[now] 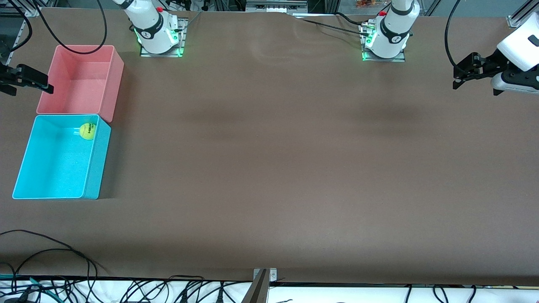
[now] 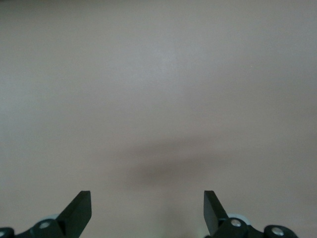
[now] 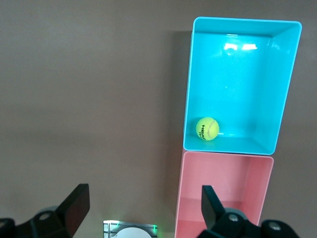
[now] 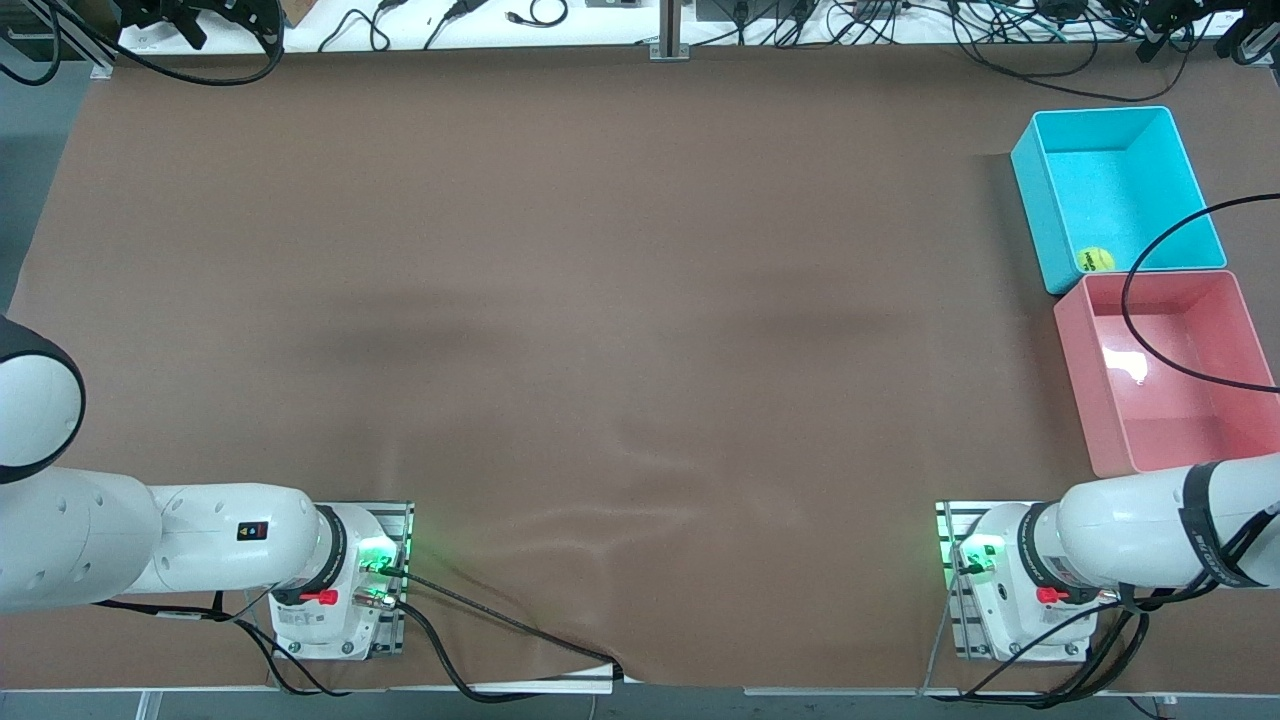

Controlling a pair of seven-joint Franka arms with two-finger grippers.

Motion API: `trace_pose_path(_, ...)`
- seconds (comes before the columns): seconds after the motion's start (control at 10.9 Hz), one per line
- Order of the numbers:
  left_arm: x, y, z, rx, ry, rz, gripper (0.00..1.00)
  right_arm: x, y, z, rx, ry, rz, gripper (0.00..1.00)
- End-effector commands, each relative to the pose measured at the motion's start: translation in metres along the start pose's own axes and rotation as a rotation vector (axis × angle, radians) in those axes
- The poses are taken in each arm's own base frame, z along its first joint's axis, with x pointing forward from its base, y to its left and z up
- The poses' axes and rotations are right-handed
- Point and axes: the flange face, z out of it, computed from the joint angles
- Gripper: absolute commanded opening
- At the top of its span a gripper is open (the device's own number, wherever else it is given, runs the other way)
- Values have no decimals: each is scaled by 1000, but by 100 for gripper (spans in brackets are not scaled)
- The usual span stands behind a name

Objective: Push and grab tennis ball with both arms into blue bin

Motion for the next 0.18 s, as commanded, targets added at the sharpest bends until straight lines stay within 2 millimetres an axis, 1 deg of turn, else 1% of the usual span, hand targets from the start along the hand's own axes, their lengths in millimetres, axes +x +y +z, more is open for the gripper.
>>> trace_pose_path(0.0,-1,-11,-21,8,30,-19,100,4,1,-8,-18,7,-2,100)
trace_pose_path(0.09,2,-10,-25,7,39,-16,100,7,-3,-6,-18,1,-10,100)
